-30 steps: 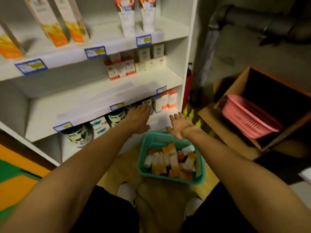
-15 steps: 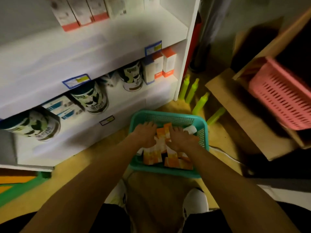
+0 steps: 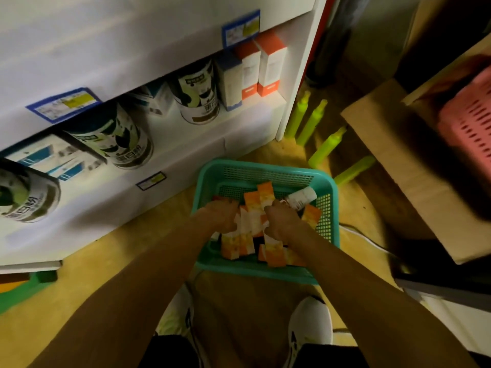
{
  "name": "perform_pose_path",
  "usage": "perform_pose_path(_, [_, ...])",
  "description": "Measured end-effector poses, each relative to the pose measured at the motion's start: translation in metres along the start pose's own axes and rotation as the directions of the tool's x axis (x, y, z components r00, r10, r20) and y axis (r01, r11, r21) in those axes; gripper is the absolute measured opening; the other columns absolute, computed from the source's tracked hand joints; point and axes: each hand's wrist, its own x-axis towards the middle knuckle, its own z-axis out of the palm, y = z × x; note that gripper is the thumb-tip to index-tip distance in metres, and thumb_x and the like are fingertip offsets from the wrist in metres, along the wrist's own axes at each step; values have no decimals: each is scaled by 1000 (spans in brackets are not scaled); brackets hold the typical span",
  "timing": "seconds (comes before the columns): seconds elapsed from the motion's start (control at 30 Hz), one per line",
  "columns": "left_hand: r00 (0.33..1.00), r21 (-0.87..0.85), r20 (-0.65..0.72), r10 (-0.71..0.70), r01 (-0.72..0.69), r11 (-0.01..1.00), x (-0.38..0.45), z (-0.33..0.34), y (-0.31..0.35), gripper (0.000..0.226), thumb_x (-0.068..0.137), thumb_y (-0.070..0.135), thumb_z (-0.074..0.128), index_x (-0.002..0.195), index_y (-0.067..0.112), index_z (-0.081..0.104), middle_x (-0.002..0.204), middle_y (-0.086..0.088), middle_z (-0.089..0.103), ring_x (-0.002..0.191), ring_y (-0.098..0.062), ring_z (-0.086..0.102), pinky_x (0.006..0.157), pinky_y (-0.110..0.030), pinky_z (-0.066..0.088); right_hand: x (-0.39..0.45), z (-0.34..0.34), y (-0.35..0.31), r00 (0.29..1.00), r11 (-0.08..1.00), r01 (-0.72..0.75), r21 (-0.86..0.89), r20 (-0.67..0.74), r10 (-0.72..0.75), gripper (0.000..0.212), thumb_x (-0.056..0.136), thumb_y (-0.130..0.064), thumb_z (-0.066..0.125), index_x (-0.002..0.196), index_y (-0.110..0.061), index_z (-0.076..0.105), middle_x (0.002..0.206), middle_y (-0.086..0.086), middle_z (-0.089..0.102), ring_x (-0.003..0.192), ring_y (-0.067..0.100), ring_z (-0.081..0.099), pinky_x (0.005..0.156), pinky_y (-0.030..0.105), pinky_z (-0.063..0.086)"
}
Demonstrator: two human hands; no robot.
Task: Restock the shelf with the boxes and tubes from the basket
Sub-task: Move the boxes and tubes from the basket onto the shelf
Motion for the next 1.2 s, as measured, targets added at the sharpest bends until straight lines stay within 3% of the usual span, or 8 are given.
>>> perform_pose_path(0.23, [1000, 68, -28, 7, -5, 998, -8, -3, -1, 64, 84, 37, 71, 139, 17, 44, 138, -14, 42, 120, -32, 50, 98, -44, 48, -10, -15, 8, 999, 999, 30, 30, 22, -31, 52, 82, -35, 74, 123, -10, 54, 123, 12, 49, 113, 30, 51, 87, 38, 47])
perform_pose_path(0.4, [998, 102, 25, 60, -62, 993, -24, -18, -2, 59, 79, 41, 77, 129, 23, 54, 129, -5, 56, 114, -27, 58, 91, -40, 51, -30, -34, 9, 996, 996, 41, 75, 76, -47, 45, 75, -42, 81, 99, -17, 52, 99, 5, 60, 90, 24, 59, 73, 36, 51])
perform_pose_path(0.47, [996, 115, 46, 80, -85, 990, -39, -22, -2, 57, 82, 43, 73, 133, 29, 52, 134, -2, 56, 117, -27, 57, 96, -40, 49, -40, -43, 8, 999, 991, 34, 126, -8, -33, 48, 73, -46, 81, 100, -18, 53, 97, 3, 60, 92, 25, 61, 71, 35, 49])
perform_pose_path(0.53, [995, 140, -2, 97, -96, 986, -54, -22, 0, 47, 92, 35, 62, 136, 22, 50, 136, -6, 54, 120, -30, 55, 97, -39, 46, -52, -54, 6, 993, 986, 57, 157, -109, -40, 52, 72, -45, 82, 105, -18, 53, 98, 1, 58, 93, 21, 59, 69, 32, 43])
perform_pose_path(0.77, [988, 115, -136, 74, -59, 992, -107, -46, 0, 27, 90, 33, 65, 114, 22, 62, 115, -5, 64, 104, -24, 61, 85, -36, 51, -95, -98, -14, 944, 981, 100, 169, -328, -40, 40, 75, -42, 79, 98, -24, 51, 99, 0, 61, 92, 21, 59, 69, 32, 42])
perform_pose_path(0.87, [965, 25, -260, 35, -29, 999, -139, -78, -3, 27, 91, 36, 63, 111, 17, 66, 114, -7, 65, 101, -23, 61, 78, -30, 45, -115, -126, -29, 918, 982, 125, 145, -391, -59, 39, 77, -44, 77, 96, -27, 47, 98, -1, 61, 91, 22, 60, 66, 31, 43])
perform_pose_path(0.93, [937, 95, -346, 46, -14, 995, -164, -104, -8, 31, 93, 38, 63, 116, 18, 62, 117, -5, 62, 103, -23, 59, 81, -31, 44, -131, -149, -40, 896, 983, 140, 123, -438, -73, 40, 78, -46, 76, 99, -26, 48, 98, 0, 63, 89, 24, 60, 66, 32, 43])
perform_pose_path(1.2, [830, 186, -557, 17, 104, 977, -299, -187, -11, 24, 100, 31, 54, 118, 16, 59, 124, -10, 59, 109, -29, 58, 87, -37, 46, -219, -245, -102, 709, 956, 292, 12, -674, -208, 40, 82, -40, 75, 114, -23, 60, 111, 8, 68, 103, 33, 62, 80, 37, 50])
